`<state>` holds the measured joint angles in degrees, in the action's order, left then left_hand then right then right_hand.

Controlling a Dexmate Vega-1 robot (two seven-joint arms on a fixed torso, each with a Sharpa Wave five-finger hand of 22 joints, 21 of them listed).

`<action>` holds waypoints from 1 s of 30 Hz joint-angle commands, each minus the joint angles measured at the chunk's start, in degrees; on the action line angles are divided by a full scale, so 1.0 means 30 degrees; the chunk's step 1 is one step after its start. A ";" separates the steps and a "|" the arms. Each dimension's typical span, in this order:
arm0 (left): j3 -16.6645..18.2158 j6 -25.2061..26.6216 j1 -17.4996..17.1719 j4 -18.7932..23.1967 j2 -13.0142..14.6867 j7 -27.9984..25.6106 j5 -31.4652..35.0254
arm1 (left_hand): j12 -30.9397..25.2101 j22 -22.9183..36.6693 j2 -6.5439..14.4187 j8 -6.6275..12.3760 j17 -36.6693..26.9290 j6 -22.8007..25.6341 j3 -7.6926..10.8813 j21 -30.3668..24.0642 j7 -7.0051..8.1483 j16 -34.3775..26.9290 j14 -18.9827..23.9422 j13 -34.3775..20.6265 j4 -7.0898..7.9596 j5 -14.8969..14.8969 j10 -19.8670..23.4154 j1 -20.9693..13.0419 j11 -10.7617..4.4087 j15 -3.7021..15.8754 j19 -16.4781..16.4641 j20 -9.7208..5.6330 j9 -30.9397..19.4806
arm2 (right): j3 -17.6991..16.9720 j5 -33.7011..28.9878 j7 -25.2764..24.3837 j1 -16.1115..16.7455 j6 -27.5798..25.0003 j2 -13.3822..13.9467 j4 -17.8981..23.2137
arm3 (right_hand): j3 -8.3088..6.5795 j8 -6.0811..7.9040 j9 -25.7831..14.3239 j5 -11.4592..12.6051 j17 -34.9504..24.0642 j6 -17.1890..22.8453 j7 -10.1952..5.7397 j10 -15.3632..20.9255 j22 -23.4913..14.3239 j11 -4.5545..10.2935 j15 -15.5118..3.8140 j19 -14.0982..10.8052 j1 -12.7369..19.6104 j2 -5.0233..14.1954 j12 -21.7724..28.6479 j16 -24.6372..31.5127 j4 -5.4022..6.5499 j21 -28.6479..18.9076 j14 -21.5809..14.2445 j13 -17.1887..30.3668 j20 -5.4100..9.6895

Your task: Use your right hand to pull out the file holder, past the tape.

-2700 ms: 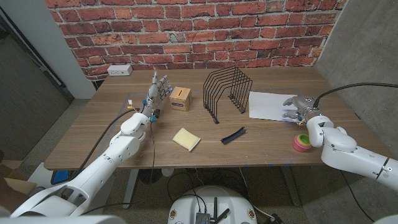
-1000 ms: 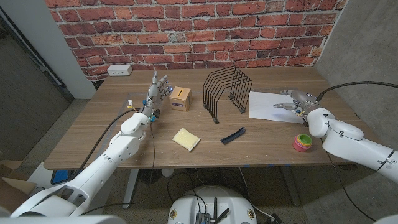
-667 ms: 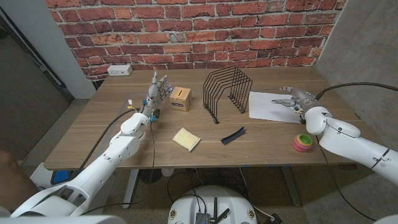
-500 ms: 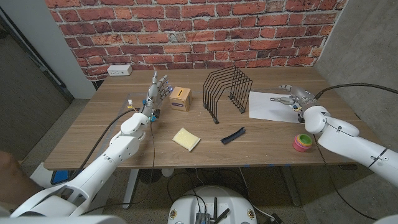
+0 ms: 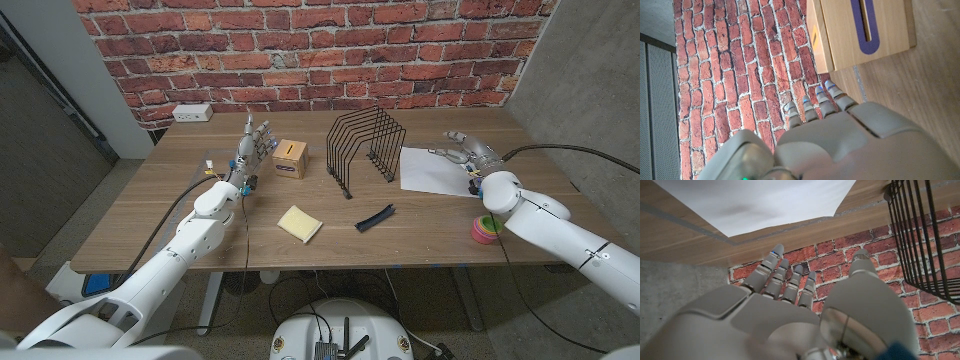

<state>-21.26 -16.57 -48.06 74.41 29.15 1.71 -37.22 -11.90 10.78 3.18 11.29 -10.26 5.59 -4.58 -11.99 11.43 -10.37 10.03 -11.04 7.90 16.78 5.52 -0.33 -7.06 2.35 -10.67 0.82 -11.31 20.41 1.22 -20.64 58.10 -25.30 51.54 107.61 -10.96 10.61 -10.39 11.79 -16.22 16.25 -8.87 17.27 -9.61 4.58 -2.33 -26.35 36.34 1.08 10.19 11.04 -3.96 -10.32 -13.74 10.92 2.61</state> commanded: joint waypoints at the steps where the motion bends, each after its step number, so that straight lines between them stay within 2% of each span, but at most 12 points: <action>1: -0.0001 -0.0003 0.0005 -0.0009 0.0001 0.0006 0.0002 | -0.0113 0.0109 0.0209 0.0070 -0.0050 0.0000 0.0003 -0.0167 0.0189 -0.0124 0.0137 -0.0107 0.0135 0.0076 -0.0025 0.0046 -0.0113 0.0072 -0.0158 0.0016 -0.0030 | -0.0539 0.1769 -0.0769 0.0425 0.2614 -0.1204 -0.0878 | 0.0093 0.0069 -0.0015 -0.0128 -0.0034 -0.0004 0.0032 -0.0064 0.0017 0.0032 -0.0699 0.0232 -0.0302 -0.0005 0.0122 0.0035 0.0089 0.0084 0.0171 0.0041 0.0157; 13: -0.0005 -0.0008 0.0001 -0.0010 -0.0006 0.0000 0.0007 | -0.0114 0.0109 0.0209 0.0075 -0.0050 0.0012 0.0004 -0.0159 0.0170 -0.0118 0.0121 -0.0107 0.0134 0.0076 -0.0023 0.0045 -0.0134 0.0070 -0.0137 0.0022 -0.0030 | -0.0561 0.3089 -0.0916 0.0213 0.6909 -0.2855 -0.3068 | 0.0466 -0.0013 0.0001 -0.0313 0.0057 -0.0239 0.0156 -0.0345 0.0040 0.0002 -0.0676 0.0953 -0.1539 0.0178 0.0108 0.0034 0.0599 0.0143 0.0680 0.0006 0.0344; 24: -0.0005 -0.0015 0.0001 -0.0022 -0.0008 0.0007 0.0005 | -0.0123 0.0109 0.0208 0.0072 -0.0050 0.0004 0.0004 -0.0164 0.0184 -0.0121 0.0128 -0.0107 0.0133 0.0077 -0.0002 0.0044 -0.0128 0.0056 -0.0152 0.0023 -0.0030 | -0.0152 0.3748 -0.0982 -0.0588 0.8752 -0.4304 -0.4709 | 0.0655 -0.0083 0.0026 -0.0338 0.0113 -0.0637 0.0431 -0.0693 0.0047 -0.0162 -0.0515 0.1316 -0.2358 0.0450 0.0071 0.0066 0.0917 0.0110 0.1056 -0.0024 0.0371; 30: -0.0006 -0.0016 0.0005 -0.0030 -0.0010 0.0011 0.0004 | -0.0113 0.0109 0.0209 0.0075 -0.0050 0.0009 0.0004 -0.0162 0.0167 -0.0121 0.0128 -0.0106 0.0134 0.0076 -0.0027 0.0045 -0.0088 0.0047 -0.0147 0.0024 -0.0031 | -0.0142 0.4589 -0.0685 -0.0942 1.0794 -0.5336 -0.6247 | 0.0786 -0.0166 0.0038 -0.0330 0.0145 -0.1073 0.0679 -0.1015 0.0043 -0.0234 -0.0339 0.1713 -0.2953 0.0647 0.0045 0.0037 0.1151 0.0126 0.1476 -0.0040 0.0224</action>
<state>-21.28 -16.57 -48.04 74.34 29.13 1.72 -37.20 -11.91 10.78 3.18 11.29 -10.26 5.59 -4.58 -11.99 11.43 -10.37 10.03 -11.04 7.90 16.78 5.52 -0.34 -7.06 2.35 -10.67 0.82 -11.31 19.40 11.59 -23.27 57.46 -1.37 41.22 96.39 -8.61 10.31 -10.11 10.80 -15.68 13.65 -7.15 14.47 -9.33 3.91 -2.15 -21.80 28.20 2.88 10.41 11.03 -1.12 -9.87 -10.06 10.65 2.44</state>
